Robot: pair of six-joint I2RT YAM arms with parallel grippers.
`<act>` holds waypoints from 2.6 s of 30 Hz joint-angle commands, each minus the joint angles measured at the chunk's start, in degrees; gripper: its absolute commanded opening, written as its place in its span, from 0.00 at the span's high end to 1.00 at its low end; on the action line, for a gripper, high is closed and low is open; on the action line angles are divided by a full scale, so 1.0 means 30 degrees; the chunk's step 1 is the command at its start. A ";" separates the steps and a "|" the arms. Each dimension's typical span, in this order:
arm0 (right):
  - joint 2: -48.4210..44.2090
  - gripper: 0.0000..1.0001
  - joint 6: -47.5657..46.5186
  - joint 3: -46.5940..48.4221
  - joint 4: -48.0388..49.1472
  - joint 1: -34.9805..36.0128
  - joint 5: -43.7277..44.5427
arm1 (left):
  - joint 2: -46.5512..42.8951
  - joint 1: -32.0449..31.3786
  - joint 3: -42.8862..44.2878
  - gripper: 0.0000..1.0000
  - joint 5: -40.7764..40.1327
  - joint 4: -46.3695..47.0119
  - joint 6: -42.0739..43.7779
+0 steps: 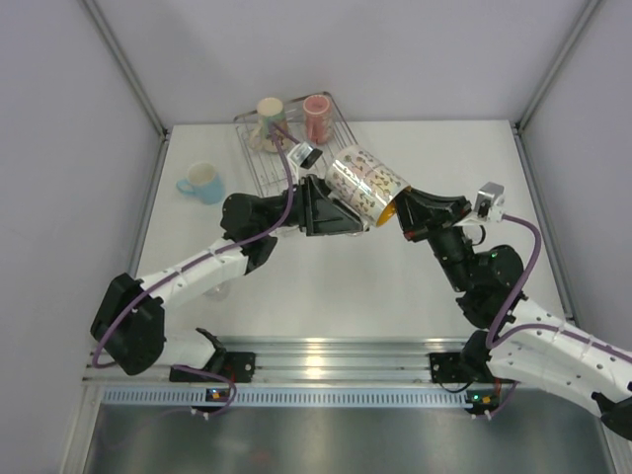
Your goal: Load the cups into the dish rack
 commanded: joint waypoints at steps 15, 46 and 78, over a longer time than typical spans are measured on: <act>-0.1202 0.80 0.1569 -0.0748 0.1087 -0.0345 -0.0563 | 0.0212 -0.0168 0.0355 1.00 -0.0556 0.2418 -0.0025; -0.9230 0.01 0.3239 -0.1218 -1.2684 -0.0345 0.1256 | 0.4224 0.3049 1.5589 1.00 -0.7559 -2.9076 3.1936; -1.0990 0.01 0.2038 -0.2741 -1.3124 -0.0316 0.2544 | 1.5154 0.7185 2.2680 1.00 -0.9406 -2.7642 3.7359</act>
